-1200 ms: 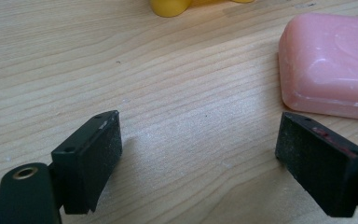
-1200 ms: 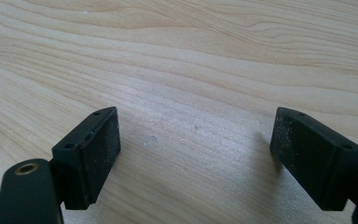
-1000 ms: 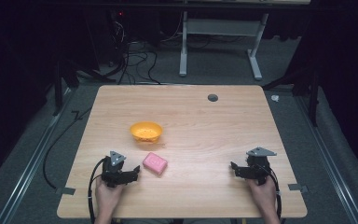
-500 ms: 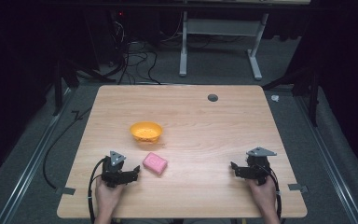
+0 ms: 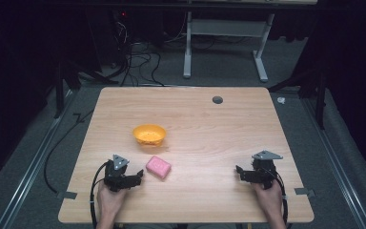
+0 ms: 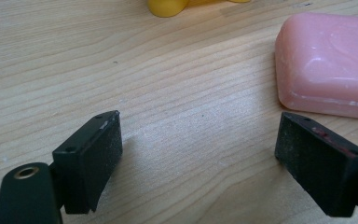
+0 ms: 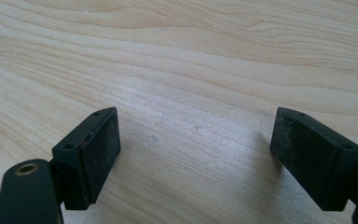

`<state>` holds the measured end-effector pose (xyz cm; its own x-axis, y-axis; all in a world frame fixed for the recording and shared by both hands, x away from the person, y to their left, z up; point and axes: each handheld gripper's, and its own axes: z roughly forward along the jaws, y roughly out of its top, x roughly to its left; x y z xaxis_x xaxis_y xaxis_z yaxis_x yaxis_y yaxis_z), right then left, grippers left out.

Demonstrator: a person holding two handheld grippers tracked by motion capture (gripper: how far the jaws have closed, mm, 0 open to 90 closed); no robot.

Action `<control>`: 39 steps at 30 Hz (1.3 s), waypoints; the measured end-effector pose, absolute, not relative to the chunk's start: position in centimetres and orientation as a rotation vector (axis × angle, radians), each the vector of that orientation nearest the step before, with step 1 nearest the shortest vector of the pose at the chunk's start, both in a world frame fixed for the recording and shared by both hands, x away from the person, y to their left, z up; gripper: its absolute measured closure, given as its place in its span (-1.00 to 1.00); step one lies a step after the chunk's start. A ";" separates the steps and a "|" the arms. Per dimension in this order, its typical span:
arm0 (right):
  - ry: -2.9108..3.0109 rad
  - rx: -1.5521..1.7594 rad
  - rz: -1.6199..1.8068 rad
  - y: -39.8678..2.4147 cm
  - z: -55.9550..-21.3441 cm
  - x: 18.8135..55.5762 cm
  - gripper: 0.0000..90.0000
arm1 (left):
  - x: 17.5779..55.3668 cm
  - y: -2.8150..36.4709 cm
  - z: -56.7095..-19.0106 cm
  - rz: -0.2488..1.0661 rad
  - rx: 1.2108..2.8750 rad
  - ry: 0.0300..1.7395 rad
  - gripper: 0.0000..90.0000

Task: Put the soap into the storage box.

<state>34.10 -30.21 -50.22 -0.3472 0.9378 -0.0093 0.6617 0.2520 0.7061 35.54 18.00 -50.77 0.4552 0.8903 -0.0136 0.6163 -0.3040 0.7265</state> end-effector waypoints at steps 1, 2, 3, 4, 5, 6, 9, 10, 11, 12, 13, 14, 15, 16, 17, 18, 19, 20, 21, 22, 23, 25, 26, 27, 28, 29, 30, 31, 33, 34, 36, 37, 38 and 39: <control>2.099 1.454 0.859 -30.2 -50.2 34.1 -0.63 | 35.5 18.0 -50.8 0.523 2.033 1.253 -0.66; 2.100 1.455 0.859 -30.2 -50.2 34.1 -0.63 | 35.5 18.0 -50.8 0.524 2.033 1.254 -0.66; 2.100 1.453 0.859 -30.2 -50.2 34.1 -0.63 | 35.5 18.0 -50.8 0.525 2.032 1.255 -0.67; 2.100 1.453 0.859 -30.2 -50.2 34.1 -0.63 | 35.5 18.0 -50.8 0.527 2.032 1.255 -0.67; 2.100 1.453 0.858 -30.2 -50.2 34.1 -0.63 | 35.5 18.0 -50.8 0.527 2.032 1.255 -0.67; 2.100 1.454 0.859 -30.2 -50.2 34.1 -0.63 | 35.5 18.0 -50.8 0.527 2.033 1.255 -0.67; 2.100 1.453 0.859 -30.2 -50.2 34.1 -0.63 | 35.5 18.0 -50.7 0.525 2.038 1.253 -0.67; 2.100 1.453 0.859 -30.2 -50.2 34.1 -0.63 | 35.5 18.0 -50.7 0.524 2.041 1.252 -0.67; 2.100 1.454 0.860 -30.2 -50.2 34.1 -0.63 | 35.5 18.0 -50.7 0.526 2.043 1.252 -0.67; 2.100 1.453 0.859 -30.2 -50.2 34.1 -0.63 | 35.4 18.1 -50.7 0.528 2.045 1.251 -0.67; 2.099 1.453 0.860 -30.2 -50.2 34.1 -0.63 | 35.4 18.1 -50.6 0.530 2.044 1.250 -0.68; 2.100 1.453 0.859 -30.2 -50.2 34.1 -0.63 | 35.3 18.1 -50.6 0.531 2.043 1.248 -0.68; 2.100 1.454 0.860 -30.2 -50.2 34.1 -0.63 | 35.3 18.1 -50.5 0.530 2.041 1.247 -0.68; 2.100 1.451 0.860 -30.2 -50.2 34.1 -0.63 | 35.3 18.2 -50.5 0.523 2.037 1.247 -0.68; 2.101 1.450 0.859 -30.2 -50.2 34.1 -0.63 | 35.2 18.2 -50.4 0.516 2.035 1.246 -0.68; 2.101 1.451 0.860 -30.2 -50.2 34.1 -0.63 | 35.2 18.2 -50.3 0.513 2.030 1.245 -0.68; 2.101 1.450 0.860 -30.2 -50.2 34.1 -0.63 | 35.2 18.2 -50.3 0.511 2.029 1.245 -0.68; 2.101 1.450 0.860 -30.2 -50.2 34.1 -0.63 | 35.1 18.2 -50.3 0.509 2.027 1.241 -0.68; 2.101 1.450 0.860 -30.2 -50.2 34.1 -0.63 | 35.1 18.2 -50.2 0.507 2.026 1.239 -0.68; 2.101 1.449 0.860 -30.2 -50.2 34.1 -0.63 | 35.1 18.2 -50.1 0.505 2.025 1.238 -0.68; 2.101 1.450 0.860 -30.2 -50.2 34.1 -0.63 | 35.0 18.2 -50.0 0.502 2.025 1.235 -0.68; 2.100 1.451 0.860 -30.2 -50.2 34.1 -0.63 | 35.0 18.1 -49.8 0.502 2.023 1.229 -0.69; 2.101 1.452 0.859 -30.2 -50.2 34.1 -0.63 | 35.0 18.0 -49.7 0.502 2.023 1.224 -0.69; 2.100 1.453 0.860 -30.2 -50.2 34.1 -0.63 | 34.9 17.9 -49.5 0.505 2.024 1.216 -0.69; 2.100 1.454 0.860 -30.2 -50.2 34.1 -0.63 | 34.9 17.9 -49.5 0.505 2.024 1.216 -0.69; 2.100 1.451 0.860 -30.2 -50.2 34.1 -0.63 | 34.9 17.8 -49.1 0.500 2.018 1.204 -0.69; 2.101 1.453 0.860 -30.2 -50.2 34.1 -0.63 | 34.9 17.7 -48.9 0.497 2.016 1.201 -0.69; 2.100 1.452 0.860 -30.2 -50.2 34.1 -0.63 | 34.8 17.6 -48.8 0.495 2.012 1.197 -0.69; 2.101 1.451 0.860 -30.2 -50.2 34.1 -0.63 | 34.8 17.5 -48.5 0.489 2.006 1.189 -0.69; 2.101 1.452 0.859 -30.2 -50.2 34.1 -0.63 | 34.8 17.4 -48.4 0.484 2.007 1.185 -0.69; 2.101 1.451 0.860 -30.2 -50.2 34.1 -0.63 | 34.7 17.2 -48.1 0.476 2.009 1.174 -0.70; 2.101 1.451 0.859 -30.2 -50.2 34.1 -0.63 | 34.7 17.1 -48.0 0.473 2.008 1.168 -0.70; 2.102 1.451 0.859 -30.2 -50.2 34.1 -0.63 | 34.7 17.0 -47.9 0.469 2.013 1.161 -0.70; 2.101 1.451 0.860 -30.2 -50.2 34.1 -0.63 | 34.7 16.9 -47.7 0.473 2.012 1.155 -0.70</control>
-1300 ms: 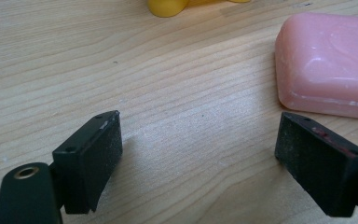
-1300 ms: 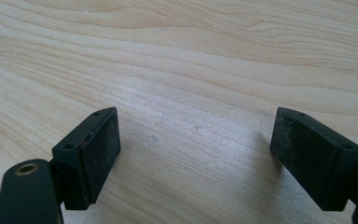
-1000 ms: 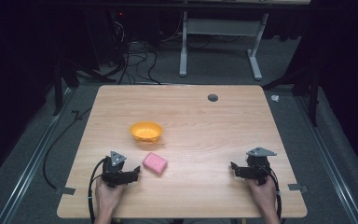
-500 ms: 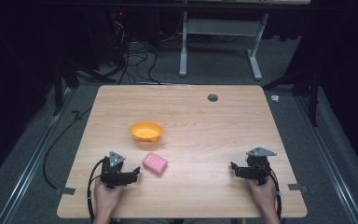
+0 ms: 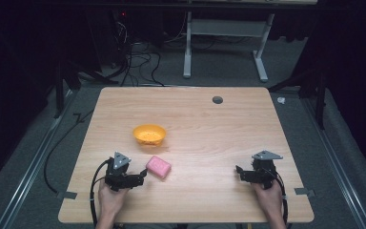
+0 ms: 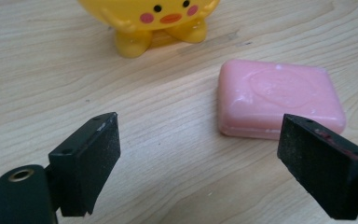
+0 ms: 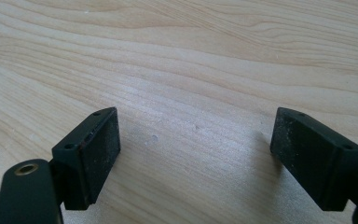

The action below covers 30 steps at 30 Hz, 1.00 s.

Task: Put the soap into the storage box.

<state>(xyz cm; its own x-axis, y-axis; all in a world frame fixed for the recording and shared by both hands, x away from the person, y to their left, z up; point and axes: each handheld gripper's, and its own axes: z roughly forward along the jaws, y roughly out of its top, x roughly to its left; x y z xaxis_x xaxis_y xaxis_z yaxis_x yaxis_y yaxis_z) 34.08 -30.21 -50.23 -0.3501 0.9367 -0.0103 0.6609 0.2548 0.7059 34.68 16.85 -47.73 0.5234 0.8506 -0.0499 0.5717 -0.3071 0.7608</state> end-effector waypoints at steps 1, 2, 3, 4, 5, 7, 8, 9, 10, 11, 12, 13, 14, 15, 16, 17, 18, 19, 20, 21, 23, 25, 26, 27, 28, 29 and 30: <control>2.101 1.452 0.859 -30.2 -50.2 34.1 -0.63 | 34.7 16.7 -47.6 0.469 2.012 1.147 -0.70; 2.101 1.454 0.860 -30.2 -50.2 34.1 -0.63 | 34.6 16.6 -47.4 0.469 2.013 1.141 -0.70; 2.100 1.454 0.861 -30.2 -50.2 34.1 -0.63 | 34.6 16.5 -47.2 0.468 2.009 1.133 -0.71; 2.101 1.454 0.860 -30.2 -50.2 34.1 -0.63 | 34.6 16.3 -47.1 0.465 2.008 1.129 -0.71; 2.101 1.455 0.860 -30.2 -50.2 34.1 -0.63 | 34.6 16.2 -47.0 0.461 2.012 1.124 -0.71; 2.101 1.454 0.860 -30.2 -50.2 34.1 -0.63 | 34.6 16.0 -46.8 0.455 2.015 1.114 -0.72; 2.101 1.454 0.860 -30.2 -50.2 34.1 -0.63 | 34.6 15.8 -46.6 0.457 2.017 1.108 -0.72; 2.101 1.454 0.860 -30.2 -50.2 34.1 -0.63 | 34.5 15.7 -46.5 0.454 2.019 1.103 -0.72; 2.101 1.453 0.860 -30.2 -50.2 34.1 -0.63 | 34.6 15.6 -46.4 0.459 2.021 1.096 -0.72; 2.101 1.453 0.861 -30.2 -50.2 34.1 -0.63 | 34.5 15.4 -46.3 0.453 2.021 1.094 -0.72; 2.101 1.453 0.860 -30.2 -50.2 34.1 -0.63 | 34.5 15.3 -46.2 0.454 2.024 1.091 -0.72; 2.101 1.453 0.860 -30.2 -50.2 34.1 -0.63 | 34.5 15.2 -46.1 0.450 2.026 1.087 -0.72; 2.101 1.453 0.861 -30.2 -50.2 34.1 -0.63 | 34.5 15.1 -46.1 0.450 2.026 1.086 -0.72; 2.102 1.453 0.860 -30.2 -50.2 34.1 -0.63 | 34.5 15.0 -46.0 0.446 2.027 1.082 -0.72; 2.102 1.453 0.860 -30.2 -50.2 34.1 -0.63 | 34.5 14.8 -45.9 0.452 2.028 1.079 -0.72; 2.101 1.453 0.861 -30.2 -50.2 34.1 -0.63 | 34.5 14.7 -45.8 0.456 2.026 1.075 -0.72; 2.102 1.453 0.860 -30.2 -50.2 34.1 -0.63 | 34.5 14.6 -45.6 0.457 2.031 1.069 -0.72; 2.102 1.453 0.860 -30.2 -50.2 34.1 -0.63 | 34.5 14.5 -45.5 0.456 2.032 1.063 -0.72; 2.102 1.453 0.860 -30.2 -50.2 34.1 -0.63 | 34.5 14.3 -45.4 0.456 2.029 1.057 -0.72; 2.102 1.453 0.860 -30.2 -50.2 34.1 -0.63 | 34.5 14.2 -45.3 0.455 2.033 1.055 -0.72; 2.103 1.449 0.861 -30.2 -50.2 34.1 -0.63 | 34.5 13.9 -45.1 0.454 2.037 1.047 -0.72; 2.103 1.450 0.861 -30.2 -50.2 34.1 -0.63 | 34.5 13.6 -45.0 0.454 2.034 1.044 -0.72; 2.104 1.450 0.860 -30.2 -50.2 34.1 -0.63 | 34.6 13.4 -44.9 0.454 2.036 1.041 -0.72; 2.104 1.450 0.860 -30.2 -50.2 34.1 -0.63 | 34.6 13.3 -44.9 0.454 2.036 1.042 -0.72; 2.103 1.451 0.860 -30.2 -50.2 34.1 -0.63 | 34.7 13.2 -44.8 0.450 2.040 1.039 -0.72; 2.103 1.449 0.861 -30.2 -50.2 34.1 -0.63 | 34.7 13.1 -44.8 0.452 2.041 1.038 -0.72; 2.103 1.447 0.861 -30.2 -50.2 34.1 -0.63 | 34.7 13.0 -44.7 0.454 2.038 1.037 -0.72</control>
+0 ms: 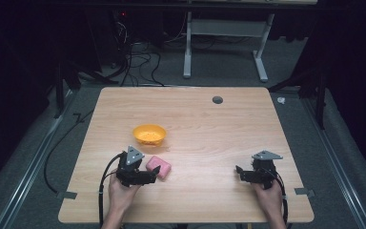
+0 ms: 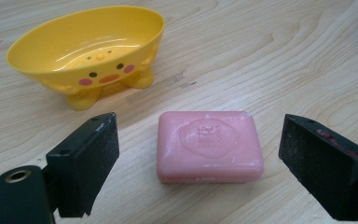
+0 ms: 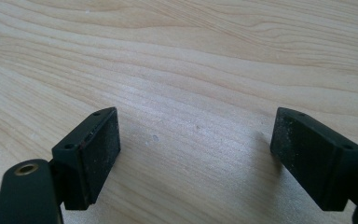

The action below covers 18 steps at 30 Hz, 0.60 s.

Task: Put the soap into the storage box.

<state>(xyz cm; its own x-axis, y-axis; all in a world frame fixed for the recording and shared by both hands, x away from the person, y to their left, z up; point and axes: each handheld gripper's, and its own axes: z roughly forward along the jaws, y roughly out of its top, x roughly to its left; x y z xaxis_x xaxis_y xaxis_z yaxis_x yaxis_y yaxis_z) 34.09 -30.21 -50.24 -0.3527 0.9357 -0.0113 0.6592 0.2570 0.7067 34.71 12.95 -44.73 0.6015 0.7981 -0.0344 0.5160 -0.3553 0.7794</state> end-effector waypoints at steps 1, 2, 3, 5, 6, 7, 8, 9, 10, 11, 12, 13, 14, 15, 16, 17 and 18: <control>2.103 1.448 0.860 -30.2 -50.2 34.1 -0.63 | 34.7 12.9 -44.7 0.457 2.038 1.037 -0.73; 2.104 1.448 0.859 -30.2 -50.2 34.1 -0.63 | 34.8 12.7 -44.6 0.451 2.029 1.037 -0.73; 2.103 1.448 0.860 -30.2 -50.2 34.1 -0.63 | 34.8 12.6 -44.5 0.442 2.021 1.038 -0.73; 2.104 1.448 0.859 -30.2 -50.2 34.1 -0.63 | 35.0 12.3 -44.4 0.432 2.013 1.036 -0.73; 2.104 1.448 0.859 -30.2 -50.2 34.1 -0.63 | 35.1 12.1 -44.4 0.430 2.013 1.035 -0.73; 2.103 1.448 0.860 -30.2 -50.2 34.1 -0.63 | 35.3 11.9 -44.3 0.430 2.019 1.031 -0.73; 2.103 1.448 0.861 -30.2 -50.2 34.1 -0.63 | 35.4 11.7 -44.4 0.428 2.017 1.030 -0.73; 2.104 1.448 0.859 -30.2 -50.2 34.1 -0.63 | 35.5 11.5 -44.4 0.425 2.024 1.026 -0.73; 2.104 1.448 0.859 -30.2 -50.2 34.1 -0.63 | 35.5 11.2 -44.4 0.425 2.031 1.023 -0.73; 2.104 1.447 0.860 -30.2 -50.2 34.1 -0.63 | 35.6 11.0 -44.5 0.425 2.037 1.020 -0.73; 2.104 1.448 0.859 -30.2 -50.2 34.1 -0.63 | 35.7 10.8 -44.5 0.424 2.043 1.018 -0.73; 2.104 1.447 0.859 -30.2 -50.2 34.1 -0.63 | 35.8 10.7 -44.6 0.430 2.052 1.018 -0.73; 2.104 1.447 0.859 -30.2 -50.2 34.1 -0.63 | 35.8 10.5 -44.7 0.429 2.061 1.020 -0.73; 2.104 1.447 0.859 -30.2 -50.2 34.1 -0.63 | 35.9 10.3 -44.8 0.418 2.062 1.022 -0.74; 2.104 1.448 0.860 -30.2 -50.2 34.1 -0.63 | 36.0 10.2 -44.9 0.416 2.069 1.024 -0.74; 2.104 1.447 0.860 -30.2 -50.2 34.1 -0.63 | 36.0 10.1 -45.0 0.414 2.075 1.030 -0.74; 2.104 1.448 0.860 -30.2 -50.2 34.1 -0.63 | 36.2 10.0 -45.1 0.412 2.082 1.034 -0.75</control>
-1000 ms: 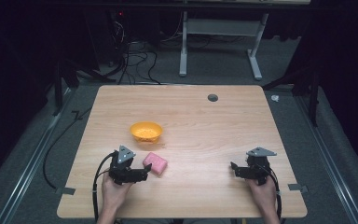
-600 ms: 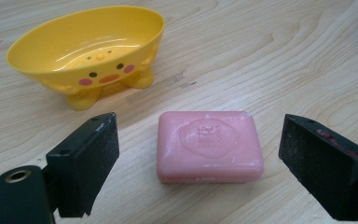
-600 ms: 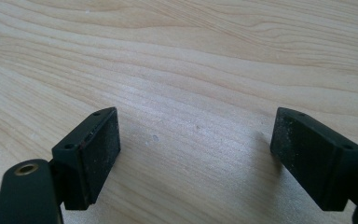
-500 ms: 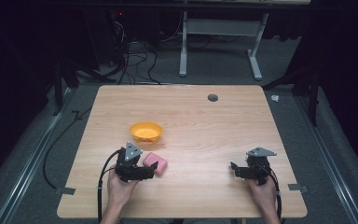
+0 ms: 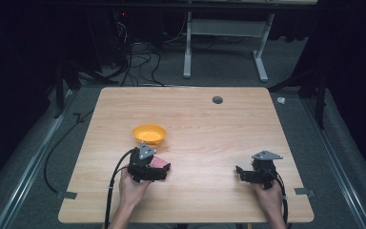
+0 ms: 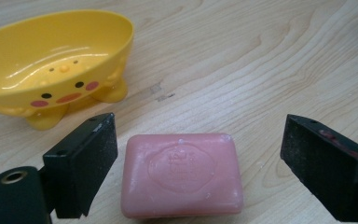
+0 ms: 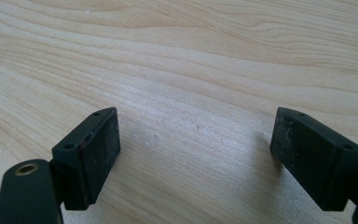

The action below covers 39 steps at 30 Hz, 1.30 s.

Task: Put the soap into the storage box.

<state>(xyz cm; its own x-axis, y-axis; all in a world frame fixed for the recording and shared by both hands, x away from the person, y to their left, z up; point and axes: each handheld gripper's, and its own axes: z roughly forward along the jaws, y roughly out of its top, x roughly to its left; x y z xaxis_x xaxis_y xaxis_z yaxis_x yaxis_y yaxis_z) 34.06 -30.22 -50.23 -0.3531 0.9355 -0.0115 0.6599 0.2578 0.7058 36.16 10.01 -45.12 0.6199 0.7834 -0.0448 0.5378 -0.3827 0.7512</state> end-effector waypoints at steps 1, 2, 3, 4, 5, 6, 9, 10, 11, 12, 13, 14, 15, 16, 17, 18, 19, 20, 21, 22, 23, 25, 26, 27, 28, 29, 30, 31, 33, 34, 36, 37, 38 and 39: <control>2.104 1.447 0.860 -30.2 -50.2 34.1 -0.63 | 36.3 9.9 -45.3 0.407 2.090 1.043 -0.76; 2.104 1.447 0.860 -30.2 -50.2 34.1 -0.63 | 36.5 9.9 -45.5 0.394 2.096 1.055 -0.76; 2.104 1.447 0.860 -30.2 -50.2 34.1 -0.63 | 36.6 9.9 -45.6 0.394 2.099 1.062 -0.77; 2.104 1.447 0.860 -30.2 -50.2 34.1 -0.63 | 36.8 9.9 -45.8 0.389 2.105 1.073 -0.78; 2.104 1.448 0.860 -30.2 -50.2 34.1 -0.63 | 37.0 9.9 -45.9 0.380 2.111 1.083 -0.78; 2.104 1.447 0.860 -30.2 -50.2 34.1 -0.63 | 37.1 9.8 -46.1 0.378 2.111 1.092 -0.78; 2.104 1.447 0.861 -30.2 -50.2 34.1 -0.63 | 37.4 9.7 -46.5 0.383 2.142 1.114 -0.81; 2.104 1.449 0.860 -30.2 -50.2 34.1 -0.63 | 37.4 9.6 -46.6 0.382 2.150 1.115 -0.81; 2.105 1.447 0.861 -30.2 -50.2 34.1 -0.63 | 37.4 9.5 -46.7 0.381 2.157 1.116 -0.81; 2.104 1.449 0.861 -30.2 -50.2 34.1 -0.63 | 37.5 9.4 -46.8 0.381 2.162 1.119 -0.81; 2.104 1.449 0.861 -30.2 -50.2 34.1 -0.63 | 37.5 9.3 -46.9 0.382 2.170 1.120 -0.81; 2.104 1.449 0.860 -30.2 -50.2 34.1 -0.63 | 37.6 9.2 -47.1 0.381 2.180 1.126 -0.81; 2.104 1.449 0.860 -30.2 -50.2 34.1 -0.63 | 37.7 9.2 -47.2 0.378 2.190 1.131 -0.82; 2.104 1.448 0.861 -30.2 -50.2 34.1 -0.63 | 37.7 9.1 -47.3 0.378 2.199 1.135 -0.82; 2.104 1.447 0.861 -30.2 -50.2 34.1 -0.63 | 37.8 9.1 -47.3 0.377 2.201 1.140 -0.83; 2.104 1.449 0.860 -30.2 -50.2 34.1 -0.63 | 37.8 9.0 -47.4 0.372 2.211 1.144 -0.83; 2.104 1.449 0.861 -30.2 -50.2 34.1 -0.63 | 37.9 9.0 -47.5 0.372 2.215 1.147 -0.83; 2.104 1.448 0.860 -30.2 -50.2 34.1 -0.63 | 37.9 9.0 -47.5 0.369 2.223 1.151 -0.83; 2.104 1.449 0.861 -30.2 -50.2 34.1 -0.63 | 38.0 9.0 -47.5 0.370 2.227 1.155 -0.83; 2.104 1.449 0.861 -30.2 -50.2 34.1 -0.63 | 38.0 9.0 -47.5 0.365 2.234 1.161 -0.83; 2.104 1.449 0.861 -30.2 -50.2 34.1 -0.63 | 38.1 9.1 -47.6 0.363 2.235 1.166 -0.83; 2.104 1.449 0.861 -30.2 -50.2 34.1 -0.63 | 38.2 9.1 -47.7 0.352 2.240 1.170 -0.84; 2.104 1.449 0.861 -30.2 -50.2 34.1 -0.63 | 38.2 9.0 -47.7 0.351 2.243 1.171 -0.84; 2.104 1.449 0.861 -30.2 -50.2 34.1 -0.63 | 38.2 9.0 -47.7 0.351 2.244 1.171 -0.84; 2.104 1.449 0.861 -30.2 -50.2 34.1 -0.63 | 38.2 9.0 -47.8 0.349 2.247 1.170 -0.84; 2.104 1.450 0.861 -30.2 -50.2 34.1 -0.63 | 38.2 8.9 -47.8 0.348 2.250 1.172 -0.84; 2.104 1.449 0.861 -30.2 -50.2 34.1 -0.63 | 38.3 8.9 -47.9 0.347 2.251 1.173 -0.84; 2.104 1.450 0.861 -30.2 -50.2 34.1 -0.63 | 38.3 8.8 -48.0 0.347 2.255 1.173 -0.84; 2.104 1.449 0.861 -30.2 -50.2 34.1 -0.63 | 38.3 8.7 -48.1 0.343 2.263 1.173 -0.84; 2.104 1.448 0.861 -30.2 -50.2 34.1 -0.63 | 38.3 8.7 -48.1 0.346 2.267 1.173 -0.83; 2.104 1.449 0.861 -30.2 -50.2 34.1 -0.63 | 38.4 8.6 -48.3 0.337 2.276 1.171 -0.82; 2.104 1.449 0.861 -30.2 -50.2 34.1 -0.63 | 38.4 8.6 -48.3 0.334 2.278 1.171 -0.80; 2.104 1.449 0.861 -30.2 -50.2 34.1 -0.63 | 38.4 8.5 -48.4 0.335 2.286 1.169 -0.78; 2.104 1.449 0.861 -30.2 -50.2 34.1 -0.63 | 38.4 8.4 -48.5 0.343 2.289 1.169 -0.76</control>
